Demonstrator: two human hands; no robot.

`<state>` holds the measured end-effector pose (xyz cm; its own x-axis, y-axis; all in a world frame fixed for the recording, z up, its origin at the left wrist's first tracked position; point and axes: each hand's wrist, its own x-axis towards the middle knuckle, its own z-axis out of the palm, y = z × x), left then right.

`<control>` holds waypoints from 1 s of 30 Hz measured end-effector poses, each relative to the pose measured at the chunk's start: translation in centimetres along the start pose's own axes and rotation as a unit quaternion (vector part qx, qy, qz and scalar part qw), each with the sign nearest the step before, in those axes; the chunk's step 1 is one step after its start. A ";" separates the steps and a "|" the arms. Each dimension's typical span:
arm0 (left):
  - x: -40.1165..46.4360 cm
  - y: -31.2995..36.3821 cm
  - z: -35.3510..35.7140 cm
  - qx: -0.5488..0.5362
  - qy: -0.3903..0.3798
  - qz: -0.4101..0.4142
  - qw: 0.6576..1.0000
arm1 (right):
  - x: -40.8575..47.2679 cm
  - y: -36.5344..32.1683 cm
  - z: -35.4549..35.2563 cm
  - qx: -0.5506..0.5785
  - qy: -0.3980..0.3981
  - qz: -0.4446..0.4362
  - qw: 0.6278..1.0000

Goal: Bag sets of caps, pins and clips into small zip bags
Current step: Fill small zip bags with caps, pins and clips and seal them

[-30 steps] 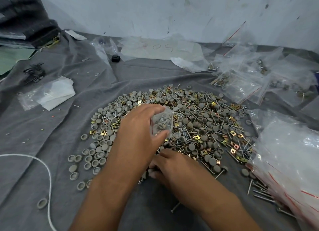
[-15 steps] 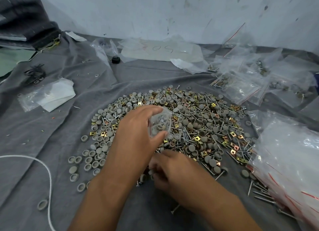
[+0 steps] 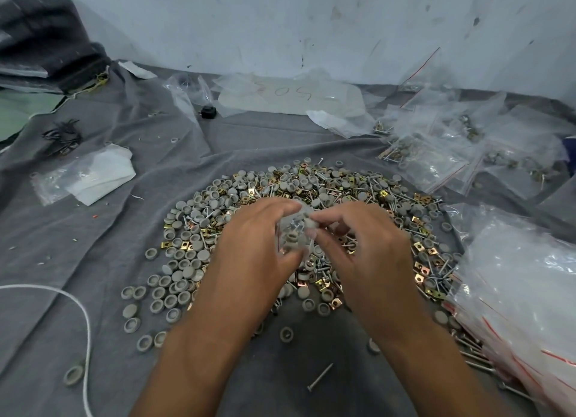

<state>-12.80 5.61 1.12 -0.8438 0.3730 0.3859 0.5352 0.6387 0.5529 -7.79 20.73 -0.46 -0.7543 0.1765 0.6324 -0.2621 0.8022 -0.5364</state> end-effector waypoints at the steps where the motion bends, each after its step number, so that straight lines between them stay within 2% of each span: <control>1: 0.0 -0.1 0.0 0.001 0.000 -0.002 1.000 | 0.0 0.0 -0.1 0.007 0.010 0.000 1.000; 4: 0.0 -0.2 0.0 -0.001 -0.001 -0.005 1.000 | 0.2 0.0 -0.2 -0.006 0.035 -0.013 0.999; 7: 0.1 0.1 0.0 -0.006 0.002 0.006 1.000 | 0.2 -0.5 0.3 -0.063 -0.017 -0.014 0.998; 11: 0.2 -0.2 -0.1 -0.002 0.013 -0.006 1.000 | 0.0 -0.8 -0.3 0.029 -0.060 0.051 0.996; 12: 0.2 -0.3 -0.2 -0.002 0.020 -0.014 1.000 | -0.3 -0.8 -0.6 0.047 -0.106 0.072 0.991; 13: 0.2 -0.4 -0.3 -0.003 0.031 -0.021 0.999 | -0.6 -0.7 -0.8 0.053 -0.184 0.098 0.977; 15: 0.2 -0.3 -0.4 -0.005 0.058 -0.029 0.998 | -1.5 -0.9 -0.6 -0.018 -0.370 0.108 0.922; 16: 0.2 -0.2 -0.5 -0.005 0.070 -0.030 0.997 | -1.9 -1.1 -0.4 -0.068 -0.434 0.086 0.894; 18: 0.2 -0.1 -0.5 -0.005 0.083 -0.024 0.996 | -2.6 -1.7 0.5 -0.123 -0.482 0.043 0.866; 21: 0.1 -0.2 -0.5 0.001 0.073 -0.018 0.997 | -2.5 -1.6 0.8 -0.098 -0.470 0.031 0.877; 23: 0.1 -0.4 -0.5 0.007 0.060 -0.019 0.998 | -1.9 -1.0 -0.1 -0.027 -0.422 0.060 0.904; 25: 0.1 -0.5 -0.5 0.007 0.045 -0.013 0.999 | -1.0 -0.6 -1.2 0.047 -0.273 0.070 0.958; 27: 0.1 -0.4 -0.4 -0.003 0.037 -0.004 0.999 | -0.3 -0.6 -1.5 0.068 -0.099 0.037 0.992; 28: 0.1 -0.3 -0.3 -0.006 0.033 0.002 0.999 | 0.0 -0.8 -1.3 0.062 -0.051 0.020 0.997; 30: 0.1 0.1 -0.1 -0.002 0.023 0.015 1.000 | 0.2 -1.0 -0.4 0.046 -0.042 0.002 0.998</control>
<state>-12.86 5.65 1.26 -0.8243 0.3611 0.4360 0.5609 0.6251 0.5428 -7.42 20.22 0.46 -0.8020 0.1286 0.5833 -0.3099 0.7453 -0.5904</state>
